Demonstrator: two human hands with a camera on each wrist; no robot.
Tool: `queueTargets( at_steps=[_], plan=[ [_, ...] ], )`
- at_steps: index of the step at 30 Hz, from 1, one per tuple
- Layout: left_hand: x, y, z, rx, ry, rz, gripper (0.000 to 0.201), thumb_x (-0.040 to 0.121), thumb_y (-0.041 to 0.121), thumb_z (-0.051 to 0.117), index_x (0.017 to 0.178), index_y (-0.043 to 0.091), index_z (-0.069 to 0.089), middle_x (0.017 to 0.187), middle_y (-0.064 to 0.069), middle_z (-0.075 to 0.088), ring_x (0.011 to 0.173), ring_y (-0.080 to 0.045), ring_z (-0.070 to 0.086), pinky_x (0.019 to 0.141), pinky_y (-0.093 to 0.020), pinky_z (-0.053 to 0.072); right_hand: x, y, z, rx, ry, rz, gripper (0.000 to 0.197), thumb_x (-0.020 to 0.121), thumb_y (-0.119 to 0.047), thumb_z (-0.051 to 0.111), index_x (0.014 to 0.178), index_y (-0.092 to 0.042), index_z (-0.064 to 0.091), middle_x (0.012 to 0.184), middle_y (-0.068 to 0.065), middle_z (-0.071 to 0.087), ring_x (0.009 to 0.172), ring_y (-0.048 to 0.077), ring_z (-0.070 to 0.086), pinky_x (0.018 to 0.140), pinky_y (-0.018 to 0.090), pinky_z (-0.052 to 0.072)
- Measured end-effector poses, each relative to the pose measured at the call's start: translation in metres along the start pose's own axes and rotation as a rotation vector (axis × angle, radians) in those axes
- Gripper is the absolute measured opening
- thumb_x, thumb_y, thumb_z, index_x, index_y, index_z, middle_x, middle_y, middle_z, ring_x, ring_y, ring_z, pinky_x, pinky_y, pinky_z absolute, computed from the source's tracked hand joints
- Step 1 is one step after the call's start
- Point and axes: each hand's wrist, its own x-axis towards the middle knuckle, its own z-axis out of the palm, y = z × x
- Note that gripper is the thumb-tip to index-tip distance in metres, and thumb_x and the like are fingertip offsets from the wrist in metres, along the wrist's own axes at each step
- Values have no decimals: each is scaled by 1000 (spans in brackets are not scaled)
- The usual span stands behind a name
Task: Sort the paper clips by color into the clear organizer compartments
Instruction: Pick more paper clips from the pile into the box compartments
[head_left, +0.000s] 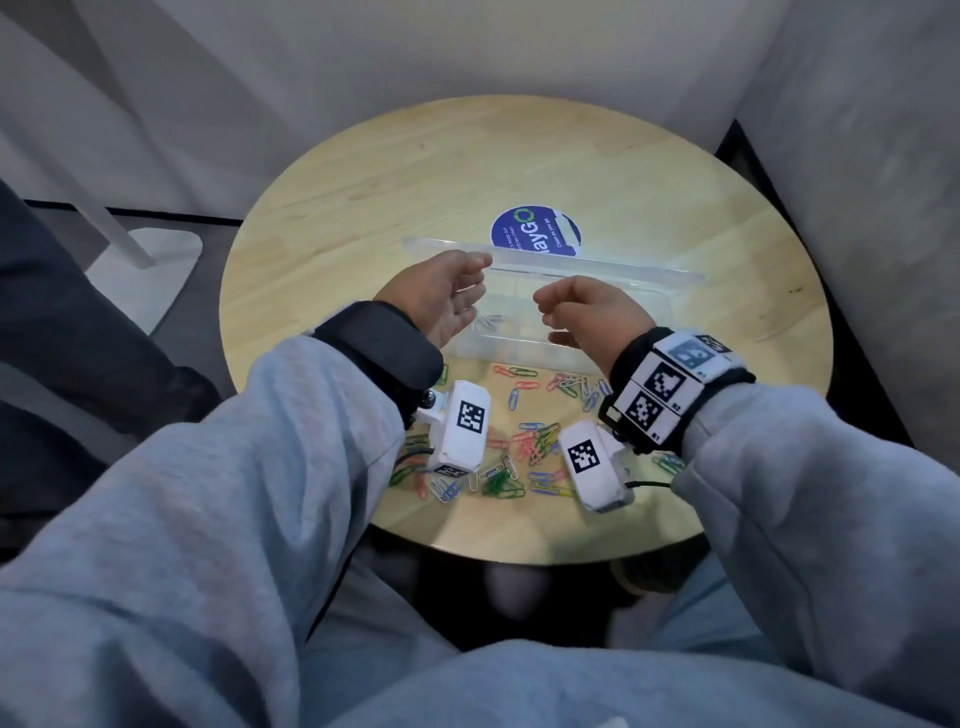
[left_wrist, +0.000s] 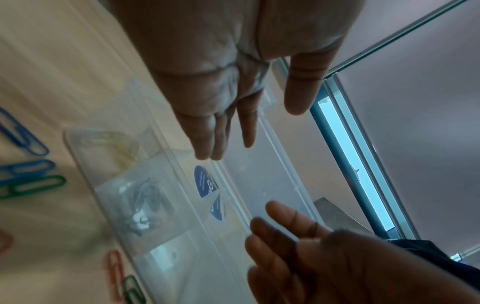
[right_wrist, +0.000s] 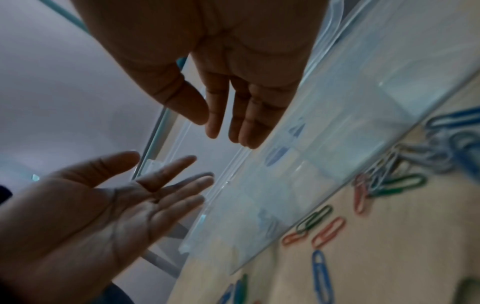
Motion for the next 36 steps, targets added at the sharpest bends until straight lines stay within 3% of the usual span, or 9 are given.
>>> queueTargets(
  at_steps=[3, 6, 8, 12, 15, 19, 25, 31, 36],
  plan=[
    [-5, 5, -13, 35, 104, 104, 19, 94, 10, 43, 82, 13, 58, 80, -2, 55, 75, -16, 61, 68, -22, 51, -9, 4, -3, -252, -8, -76, 28, 86, -5, 50, 73, -29, 57, 72, -8, 55, 70, 15, 54, 76, 33, 52],
    [-10, 8, -36, 288, 215, 138, 21, 92, 8, 42, 75, 14, 54, 70, -3, 52, 52, -13, 56, 43, -16, 45, -17, 7, 3, -473, -119, -129, 22, 85, -7, 50, 81, -26, 61, 68, -9, 52, 59, 9, 51, 63, 23, 47],
    [-13, 8, -50, 588, 247, 92, 19, 92, 9, 44, 77, 12, 55, 72, -3, 53, 58, -17, 56, 49, -20, 43, -19, 10, 8, -630, -224, -132, 22, 85, -8, 50, 92, -23, 65, 76, -6, 58, 69, 11, 55, 68, 22, 46],
    [-9, -4, -69, 1231, 132, -125, 19, 89, 15, 53, 95, 2, 67, 90, -10, 67, 81, -27, 62, 71, -28, 45, -15, 22, 19, -933, -366, -87, 34, 85, -8, 51, 112, -23, 63, 114, -3, 59, 102, 15, 55, 91, 26, 45],
    [-5, -18, -69, 1496, 109, -66, 27, 89, 11, 49, 107, 12, 69, 114, -8, 67, 103, -27, 62, 79, -27, 44, -11, 29, 28, -1113, -423, -141, 47, 86, -1, 46, 125, -26, 56, 132, -2, 47, 118, 20, 50, 99, 31, 43],
    [8, -33, -60, 1596, 36, -17, 37, 88, 5, 51, 121, 18, 61, 125, -5, 61, 110, -26, 57, 83, -26, 42, -6, 37, 30, -1249, -467, -237, 47, 86, 1, 49, 124, -26, 52, 130, 0, 45, 119, 24, 47, 92, 35, 44],
    [20, -48, -53, 1734, 93, 28, 27, 89, 10, 48, 109, 9, 66, 105, -9, 66, 79, -25, 52, 68, -28, 39, 4, 41, 31, -1314, -412, -272, 18, 87, -7, 53, 102, -16, 56, 112, 4, 53, 105, 25, 52, 76, 30, 40],
    [19, -48, -58, 1662, 127, -10, 21, 88, 18, 50, 102, 14, 66, 102, -7, 68, 91, -27, 65, 68, -27, 45, 0, 39, 30, -1321, -432, -166, 9, 86, -17, 52, 92, -12, 57, 108, 7, 55, 97, 27, 58, 85, 37, 52],
    [12, -48, -59, 1537, 125, -63, 21, 87, 23, 58, 101, 12, 68, 103, -6, 69, 95, -26, 64, 77, -28, 48, -8, 38, 28, -1346, -436, -129, 19, 81, -21, 56, 91, -8, 64, 99, 8, 62, 87, 27, 63, 77, 37, 56]
  ],
)
